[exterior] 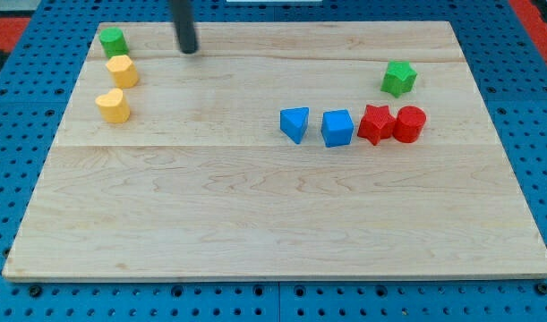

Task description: Push the red star below the yellow heart

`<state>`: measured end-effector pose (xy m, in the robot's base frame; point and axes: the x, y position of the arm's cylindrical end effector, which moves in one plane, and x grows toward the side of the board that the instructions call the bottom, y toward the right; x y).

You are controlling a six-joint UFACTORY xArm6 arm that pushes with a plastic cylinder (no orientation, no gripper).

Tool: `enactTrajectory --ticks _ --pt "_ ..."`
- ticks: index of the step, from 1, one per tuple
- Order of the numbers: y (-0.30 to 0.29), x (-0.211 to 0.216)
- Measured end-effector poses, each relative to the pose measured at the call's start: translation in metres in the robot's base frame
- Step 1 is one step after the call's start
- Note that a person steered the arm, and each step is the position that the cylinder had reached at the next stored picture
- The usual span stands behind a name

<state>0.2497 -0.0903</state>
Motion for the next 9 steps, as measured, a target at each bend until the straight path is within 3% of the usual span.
enactTrajectory --ticks 2,4,6,7,8,9 --pt "0.231 0.015" --pt "0.227 0.134" --pt "0.256 0.166" --pt "0.226 0.205" --pt "0.153 0.204" --pt "0.175 0.196"
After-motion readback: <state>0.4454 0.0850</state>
